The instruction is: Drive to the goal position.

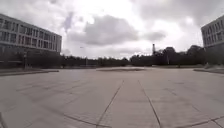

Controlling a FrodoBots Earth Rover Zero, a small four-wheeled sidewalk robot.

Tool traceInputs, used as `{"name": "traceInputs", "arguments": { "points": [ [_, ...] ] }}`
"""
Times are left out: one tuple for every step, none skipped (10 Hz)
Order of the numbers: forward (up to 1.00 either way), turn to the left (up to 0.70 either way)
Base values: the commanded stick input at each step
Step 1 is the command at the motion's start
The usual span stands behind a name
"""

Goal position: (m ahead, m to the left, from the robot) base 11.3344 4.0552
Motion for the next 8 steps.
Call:
{"name": "traceInputs", "arguments": {
  "points": [
    [0.70, 0.03],
    [0.70, 0.35],
    [0.70, 0.34],
    [0.70, 0.11],
    [0.70, 0.00],
    [0.70, 0.00],
    [0.70, 0.00],
    [0.70, 0.00]
  ]
}}
